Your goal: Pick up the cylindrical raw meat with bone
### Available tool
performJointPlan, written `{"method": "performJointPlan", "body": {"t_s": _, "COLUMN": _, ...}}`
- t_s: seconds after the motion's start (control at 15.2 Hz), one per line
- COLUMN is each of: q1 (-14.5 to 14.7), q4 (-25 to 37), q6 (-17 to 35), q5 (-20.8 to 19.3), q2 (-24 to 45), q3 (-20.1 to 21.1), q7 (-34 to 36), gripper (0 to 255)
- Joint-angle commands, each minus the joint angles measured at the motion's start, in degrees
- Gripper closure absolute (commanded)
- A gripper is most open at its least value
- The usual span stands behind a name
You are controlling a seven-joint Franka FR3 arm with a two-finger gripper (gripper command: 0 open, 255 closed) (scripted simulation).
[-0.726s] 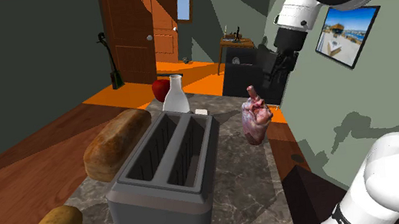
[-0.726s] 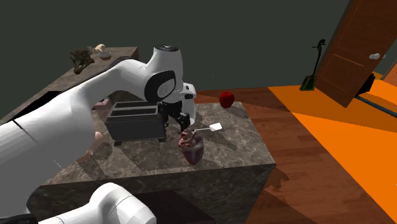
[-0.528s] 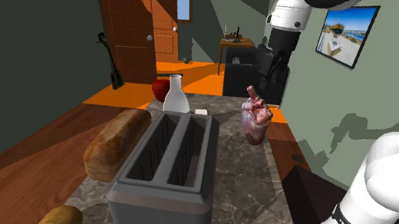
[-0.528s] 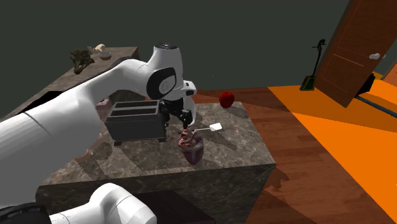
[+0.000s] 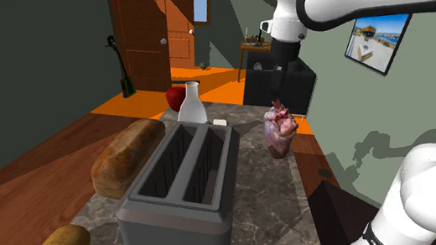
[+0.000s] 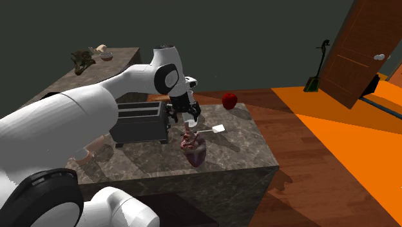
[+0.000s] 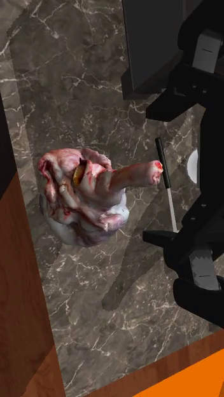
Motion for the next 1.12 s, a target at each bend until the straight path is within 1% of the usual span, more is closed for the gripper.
{"method": "performJointPlan", "body": {"t_s": 0.0, "q1": 0.0, "q4": -1.6, "q6": 1.5, "q5": -0.2, "q2": -0.1, "q3": -0.1, "q7": -0.1, "gripper": 0}}
{"method": "performJointPlan", "body": {"t_s": 0.13, "q1": 0.0, "q4": -3.3, "q6": 3.0, "q5": -0.2, "q2": -0.3, "q3": -0.1, "q7": 0.1, "gripper": 0}}
{"method": "performJointPlan", "body": {"t_s": 0.26, "q1": 0.0, "q4": -3.7, "q6": 3.5, "q5": -0.2, "q2": -0.3, "q3": -0.1, "q7": 0.1, "gripper": 0}}
{"method": "performJointPlan", "body": {"t_s": 0.33, "q1": 0.0, "q4": -3.6, "q6": 3.4, "q5": -0.2, "q2": -0.3, "q3": -0.1, "q7": 0.1, "gripper": 255}}
{"method": "performJointPlan", "body": {"t_s": 0.92, "q1": 0.0, "q4": -3.7, "q6": 3.5, "q5": -0.2, "q2": -0.3, "q3": -0.1, "q7": 0.1, "gripper": 255}}
{"method": "performJointPlan", "body": {"t_s": 1.06, "q1": 0.0, "q4": -2.1, "q6": 2.0, "q5": -0.2, "q2": -0.2, "q3": -0.1, "q7": -0.1, "gripper": 255}}
